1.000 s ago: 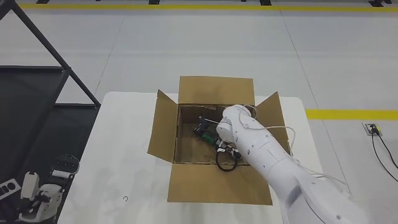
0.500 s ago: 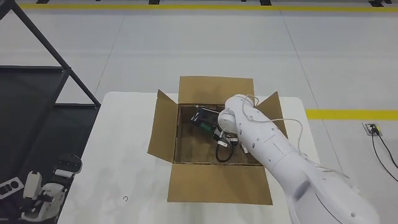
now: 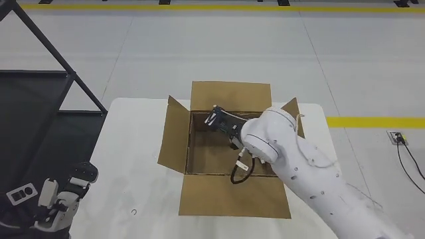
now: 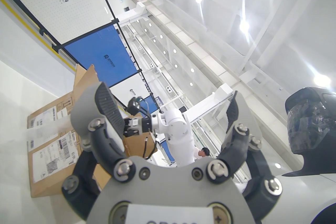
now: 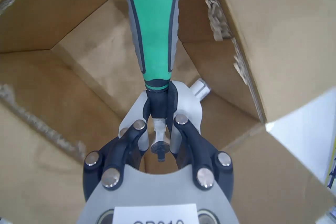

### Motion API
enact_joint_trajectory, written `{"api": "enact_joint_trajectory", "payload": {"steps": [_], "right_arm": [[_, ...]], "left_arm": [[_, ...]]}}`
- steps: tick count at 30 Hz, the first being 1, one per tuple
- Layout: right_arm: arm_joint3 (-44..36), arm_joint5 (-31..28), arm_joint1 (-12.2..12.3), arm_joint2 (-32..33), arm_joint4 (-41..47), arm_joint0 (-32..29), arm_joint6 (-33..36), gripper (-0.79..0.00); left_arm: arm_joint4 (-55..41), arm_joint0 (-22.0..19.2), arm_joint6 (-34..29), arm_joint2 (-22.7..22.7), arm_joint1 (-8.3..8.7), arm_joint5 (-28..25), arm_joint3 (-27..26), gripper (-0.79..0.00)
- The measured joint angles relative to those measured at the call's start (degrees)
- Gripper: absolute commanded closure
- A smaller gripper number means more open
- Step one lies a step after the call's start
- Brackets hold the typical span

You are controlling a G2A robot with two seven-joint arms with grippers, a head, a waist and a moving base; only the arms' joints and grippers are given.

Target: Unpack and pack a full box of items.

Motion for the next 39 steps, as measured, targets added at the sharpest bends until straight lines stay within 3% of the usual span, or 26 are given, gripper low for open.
{"api": "enact_joint_trajectory", "payload": {"steps": [5, 7, 17, 22, 32, 39], "right_arm": [[-15.8, 2.8, 2.2, 7.8, -5.7, -9.7, -2.6, 0.000], [-18.6, 3.7, 2.4, 8.7, -6.3, -11.7, -4.4, 0.000], [-17.2, 3.7, 2.4, 8.7, -6.5, -12.0, -5.2, 0.000], [-19.2, 7.6, 2.5, 11.8, -7.3, -11.9, -5.5, 0.000], [-35.9, 17.2, 4.6, 34.7, -4.7, -22.2, -0.2, 0.000], [-37.6, 18.1, 5.5, 48.3, 0.3, -28.5, 3.1, 0.000]], "left_arm": [[0.1, 0.3, 0.2, 0.0, -0.01, -0.3, 0.2, -0.785], [0.0, 0.5, 0.4, -0.1, -0.03, -0.4, 0.4, -0.785], [0.3, 0.8, 0.5, -0.2, -0.04, -0.4, 0.7, -0.785], [1.9, 0.5, 1.0, -0.1, -0.01, 1.1, 0.4, -0.785], [3.8, -0.3, 2.1, 1.7, -0.06, 2.7, 0.4, -0.785], [5.9, -1.8, 3.3, 3.8, -0.09, 4.3, 0.2, -0.785]]}}
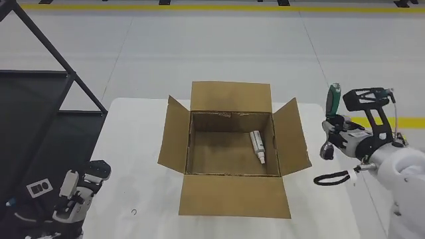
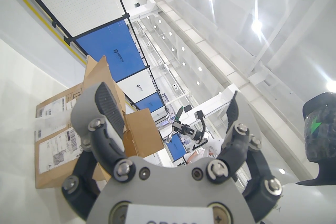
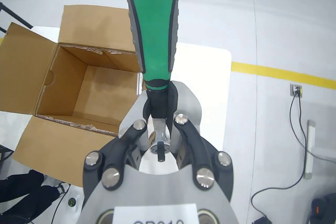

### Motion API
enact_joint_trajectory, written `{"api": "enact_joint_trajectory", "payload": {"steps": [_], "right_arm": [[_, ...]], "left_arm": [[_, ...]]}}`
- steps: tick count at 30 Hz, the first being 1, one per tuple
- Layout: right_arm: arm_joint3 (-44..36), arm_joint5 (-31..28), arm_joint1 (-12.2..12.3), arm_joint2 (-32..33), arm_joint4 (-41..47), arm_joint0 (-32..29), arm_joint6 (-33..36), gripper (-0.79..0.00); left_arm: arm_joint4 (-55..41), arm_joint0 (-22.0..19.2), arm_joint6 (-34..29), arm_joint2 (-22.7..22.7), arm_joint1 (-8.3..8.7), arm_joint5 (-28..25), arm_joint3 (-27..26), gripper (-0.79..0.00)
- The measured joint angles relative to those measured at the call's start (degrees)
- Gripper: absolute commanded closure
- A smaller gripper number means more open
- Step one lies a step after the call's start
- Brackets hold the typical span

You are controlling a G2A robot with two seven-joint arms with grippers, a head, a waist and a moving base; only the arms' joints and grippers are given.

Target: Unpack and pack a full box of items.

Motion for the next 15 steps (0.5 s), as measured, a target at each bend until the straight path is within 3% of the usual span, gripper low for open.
{"api": "enact_joint_trajectory", "payload": {"steps": [8, 15], "right_arm": [[14.0, -1.1, 0.7, 4.5, 4.4, -3.7, -0.9, 0.000], [29.4, -3.4, 1.3, 2.8, 4.7, -2.5, -1.5, 0.000]], "left_arm": [[1.3, -0.7, 1.0, 0.9, -0.03, 0.6, 0.0, -0.785], [1.2, -0.7, 1.0, 0.9, -0.03, 0.6, 0.0, -0.785]]}}
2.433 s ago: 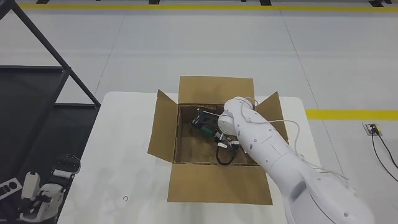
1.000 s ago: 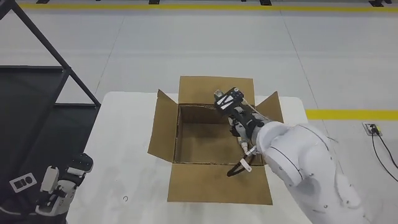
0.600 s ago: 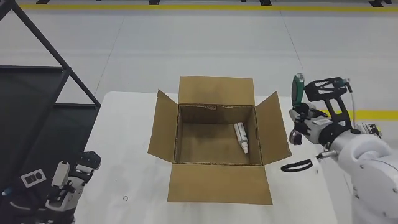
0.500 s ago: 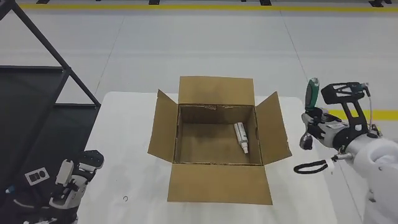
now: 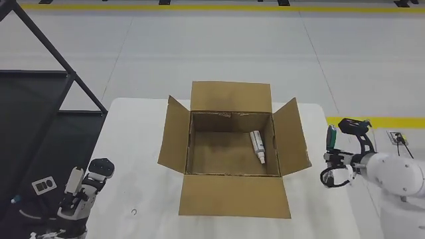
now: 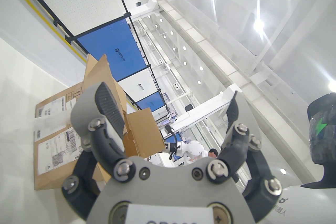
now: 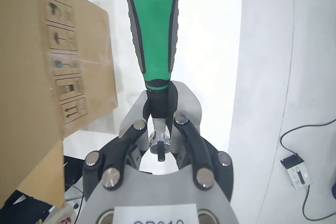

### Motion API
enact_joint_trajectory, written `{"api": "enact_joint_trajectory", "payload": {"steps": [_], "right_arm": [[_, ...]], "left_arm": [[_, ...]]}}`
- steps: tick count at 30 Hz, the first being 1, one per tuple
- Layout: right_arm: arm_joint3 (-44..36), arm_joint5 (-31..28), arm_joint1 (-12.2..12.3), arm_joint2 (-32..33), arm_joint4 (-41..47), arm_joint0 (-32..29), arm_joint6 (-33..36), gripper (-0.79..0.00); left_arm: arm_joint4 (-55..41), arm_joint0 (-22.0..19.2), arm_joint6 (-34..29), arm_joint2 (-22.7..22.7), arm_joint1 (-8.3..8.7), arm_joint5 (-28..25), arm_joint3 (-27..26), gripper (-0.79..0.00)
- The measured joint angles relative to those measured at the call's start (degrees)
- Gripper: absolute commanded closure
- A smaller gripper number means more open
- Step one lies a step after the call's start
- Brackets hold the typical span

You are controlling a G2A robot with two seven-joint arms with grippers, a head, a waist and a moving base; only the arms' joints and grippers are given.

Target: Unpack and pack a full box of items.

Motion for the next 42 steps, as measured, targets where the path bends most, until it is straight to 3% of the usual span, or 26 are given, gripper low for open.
{"api": "enact_joint_trajectory", "payload": {"steps": [11, 30, 36, 42], "right_arm": [[18.4, -3.3, 0.8, -5.5, -3.2, 6.2, 0.7, 0.000], [35.6, -7.1, 1.8, -9.5, -0.9, 13.4, -4.5, 0.000], [37.6, -7.3, 2.0, -10.3, 0.1, 14.1, -4.9, -0.249], [37.2, -6.8, 2.5, -10.4, 0.7, 14.0, -5.3, -0.317]], "left_arm": [[0.0, 0.0, 0.0, 0.0, 0.00, 0.0, 0.0, -0.785], [0.0, 0.0, 0.0, 0.0, 0.00, 0.0, 0.0, -0.785], [0.0, 0.0, 0.0, 0.0, 0.00, 0.0, 0.0, -0.785], [0.0, 0.0, 0.0, 0.0, 0.00, 0.0, 0.0, -0.785]]}}
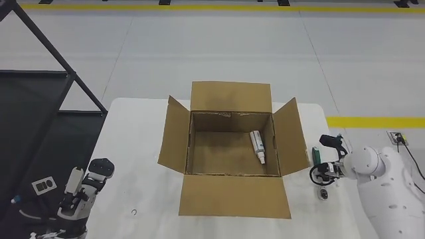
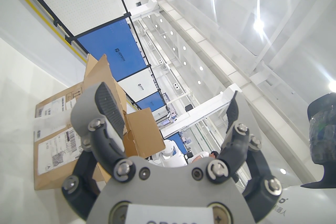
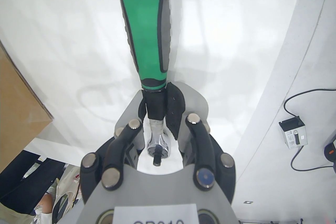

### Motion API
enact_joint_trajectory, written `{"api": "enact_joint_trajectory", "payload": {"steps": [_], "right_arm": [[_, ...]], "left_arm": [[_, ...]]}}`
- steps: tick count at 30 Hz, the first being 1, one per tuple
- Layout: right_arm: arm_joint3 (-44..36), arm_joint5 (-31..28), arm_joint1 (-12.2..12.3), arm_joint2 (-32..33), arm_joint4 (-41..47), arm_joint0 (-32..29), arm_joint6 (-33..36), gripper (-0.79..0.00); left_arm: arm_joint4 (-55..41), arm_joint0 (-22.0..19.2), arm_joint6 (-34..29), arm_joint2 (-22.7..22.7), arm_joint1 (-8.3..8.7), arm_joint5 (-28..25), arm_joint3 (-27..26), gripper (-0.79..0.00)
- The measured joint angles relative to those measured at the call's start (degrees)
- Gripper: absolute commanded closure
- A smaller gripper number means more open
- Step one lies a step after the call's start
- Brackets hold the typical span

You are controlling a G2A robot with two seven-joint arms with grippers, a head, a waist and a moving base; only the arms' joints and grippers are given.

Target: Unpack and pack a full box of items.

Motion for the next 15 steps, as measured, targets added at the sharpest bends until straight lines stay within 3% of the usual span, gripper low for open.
{"api": "enact_joint_trajectory", "payload": {"steps": [9, 10, 11, 12, 13, 14, 15], "right_arm": [[-14.0, 4.8, 1.0, 2.1, -0.7, -3.1, 1.5, -0.339], [-16.4, 5.6, 1.2, 2.6, -0.7, -3.6, 1.5, -0.363], [-20.0, 6.9, 1.3, 3.3, -0.8, -4.3, 1.4, -0.557], [-22.9, 8.1, 1.4, 3.9, -1.1, -4.9, 1.2, -0.585], [-26.0, 9.3, 1.5, 4.3, -1.4, -5.6, 0.8, -0.499], [-30.5, 10.5, 1.5, 4.8, -1.6, -6.6, 0.2, -0.489], [-33.9, 11.2, 1.6, 5.1, -1.5, -7.3, -0.2, -0.526]], "left_arm": [[0.0, 0.0, 0.0, 0.0, 0.00, 0.0, 0.0, -0.785], [0.0, 0.0, 0.0, 0.0, 0.00, 0.0, 0.0, -0.785], [0.0, 0.0, 0.0, 0.0, 0.00, 0.0, 0.0, -0.785], [0.0, 0.0, 0.0, 0.0, 0.00, 0.0, 0.0, -0.785], [0.0, 0.0, 0.0, 0.0, 0.00, 0.0, 0.0, -0.785], [0.0, 0.0, 0.0, 0.0, 0.00, 0.0, 0.0, -0.785], [0.0, 0.0, 0.0, 0.0, 0.00, 0.0, 0.0, -0.785]]}}
